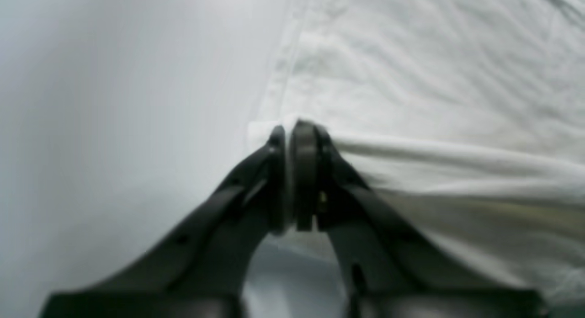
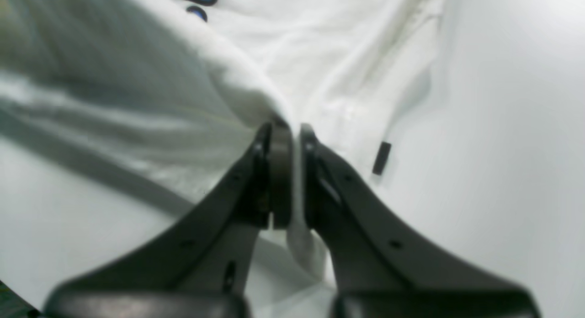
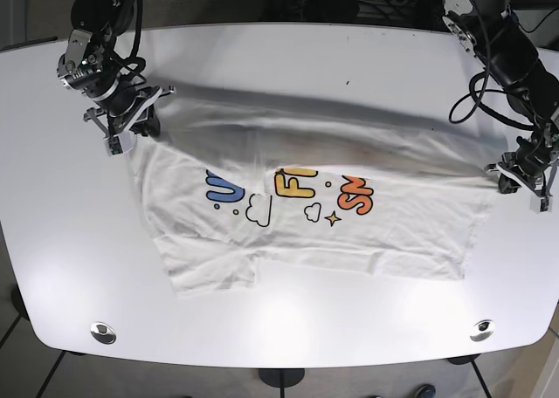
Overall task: Fold the T-shirt properly
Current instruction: 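Lift the shirt edge with both grippers and lay it back flatter, then pull the shirt edge with both grippers to smooth the shirt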
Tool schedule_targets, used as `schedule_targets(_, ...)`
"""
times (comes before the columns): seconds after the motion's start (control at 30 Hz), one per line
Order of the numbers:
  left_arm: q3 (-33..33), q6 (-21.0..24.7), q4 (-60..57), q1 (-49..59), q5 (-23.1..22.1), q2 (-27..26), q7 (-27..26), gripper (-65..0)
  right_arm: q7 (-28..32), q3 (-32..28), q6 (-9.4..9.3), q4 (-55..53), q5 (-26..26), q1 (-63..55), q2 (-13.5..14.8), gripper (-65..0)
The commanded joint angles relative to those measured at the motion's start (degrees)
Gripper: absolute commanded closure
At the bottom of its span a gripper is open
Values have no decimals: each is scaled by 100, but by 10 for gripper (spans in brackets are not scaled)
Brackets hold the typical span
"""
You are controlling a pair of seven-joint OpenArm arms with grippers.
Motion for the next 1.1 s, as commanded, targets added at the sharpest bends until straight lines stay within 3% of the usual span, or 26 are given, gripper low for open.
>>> schedule_targets(0.03, 150, 12, -73, -241, 19, -145, -254, -174, 108, 30, -17, 100, 23, 24, 64, -19)
schedule_targets(0.13, 247, 12, -64, -303, 10, -145, -289, -439, 116, 30, -17, 100, 23, -20, 64, -21)
schedule_targets(0.2, 255, 12, -91, -443, 1, -145, -333, -492, 187, 30, -17, 100, 23, -46, 64, -21)
schedule_targets(0.33, 247, 12, -38, -584, -17, -145, -351, -496, 204, 30, -17, 126, 23, -64, 64, -24)
schedule_targets(0.4, 247, 12, 103, -531, -17, -206, -351, -496, 222, 30, -17, 144, 23, -64, 64, -75)
schedule_targets(0.53, 211, 12, 630, 190, -52, -233, -359, -493, 231, 65, -17, 329, 23, -72, 64, -384)
schedule_targets(0.63, 203, 12, 1017, 691, -395, -224, -368, -492, 231, 435, -17, 592, 23, -160, 20, -534)
schedule_targets(0.7, 203, 12, 1202, 1034, -588, -224, -447, -492, 231, 566, -17, 663, 23, -257, 20, -528)
schedule_targets(0.83, 238, 12, 1193, 1420, -579, -198, -1195, -492, 213, 769, -17, 566, 23, -530, 29, -495)
schedule_targets(0.93, 440, 12, 973, 1464, -570, -198, -1318, -489, 222, 742, -17, 153, 32, -556, 29, -495)
schedule_targets(1.1, 765, 12, 305, 1341, -579, -224, -1687, -378, 222, 733, -9, -278, 40, -415, 11, -472)
